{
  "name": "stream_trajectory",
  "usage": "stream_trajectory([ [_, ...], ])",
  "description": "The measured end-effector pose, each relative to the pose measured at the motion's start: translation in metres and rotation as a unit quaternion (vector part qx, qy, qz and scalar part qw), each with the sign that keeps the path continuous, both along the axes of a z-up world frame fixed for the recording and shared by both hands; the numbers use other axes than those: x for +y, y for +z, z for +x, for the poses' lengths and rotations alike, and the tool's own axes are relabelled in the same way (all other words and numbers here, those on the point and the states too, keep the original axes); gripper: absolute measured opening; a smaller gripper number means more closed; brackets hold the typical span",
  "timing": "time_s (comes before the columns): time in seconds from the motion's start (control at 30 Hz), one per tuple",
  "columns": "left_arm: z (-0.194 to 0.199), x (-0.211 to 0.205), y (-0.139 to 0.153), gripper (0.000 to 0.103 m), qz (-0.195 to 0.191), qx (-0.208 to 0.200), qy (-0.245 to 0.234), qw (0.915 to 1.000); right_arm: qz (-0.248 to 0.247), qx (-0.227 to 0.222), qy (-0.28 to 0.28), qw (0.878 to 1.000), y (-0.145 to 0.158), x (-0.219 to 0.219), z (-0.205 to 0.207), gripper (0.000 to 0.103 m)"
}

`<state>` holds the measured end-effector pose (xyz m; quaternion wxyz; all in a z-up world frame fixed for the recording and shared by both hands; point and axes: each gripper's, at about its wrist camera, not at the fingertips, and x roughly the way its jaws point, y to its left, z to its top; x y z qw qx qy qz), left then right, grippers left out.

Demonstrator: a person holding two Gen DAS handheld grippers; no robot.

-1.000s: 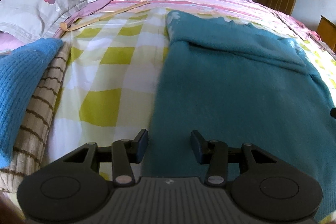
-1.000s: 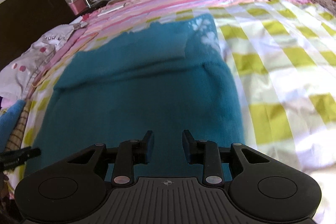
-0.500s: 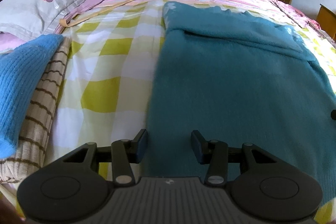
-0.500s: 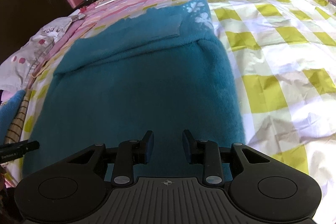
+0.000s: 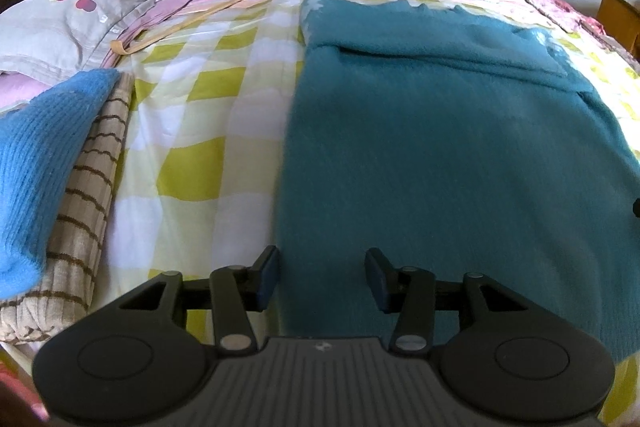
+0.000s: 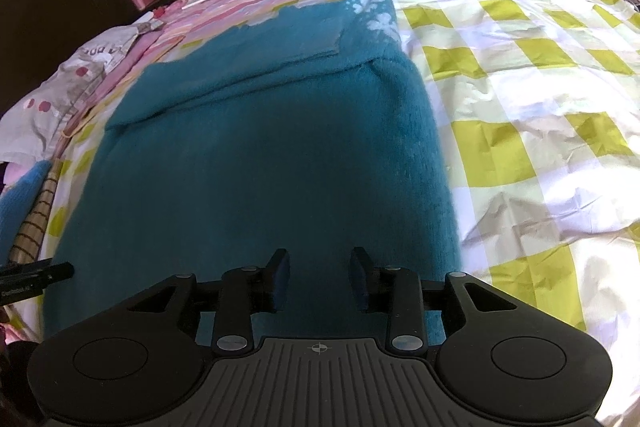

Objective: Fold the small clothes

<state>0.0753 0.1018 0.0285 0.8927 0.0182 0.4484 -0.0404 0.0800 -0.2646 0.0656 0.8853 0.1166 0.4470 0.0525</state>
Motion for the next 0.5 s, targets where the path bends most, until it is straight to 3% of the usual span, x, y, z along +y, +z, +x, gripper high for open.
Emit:
stream_trajectory([
  [0.5, -0.015, -0.012, 0.000, 0.060, 0.029, 0.031, -0.037, 0.9984, -0.024, -0.003, 0.010, 1.000, 0.008, -0.005, -0.022, 0.036],
])
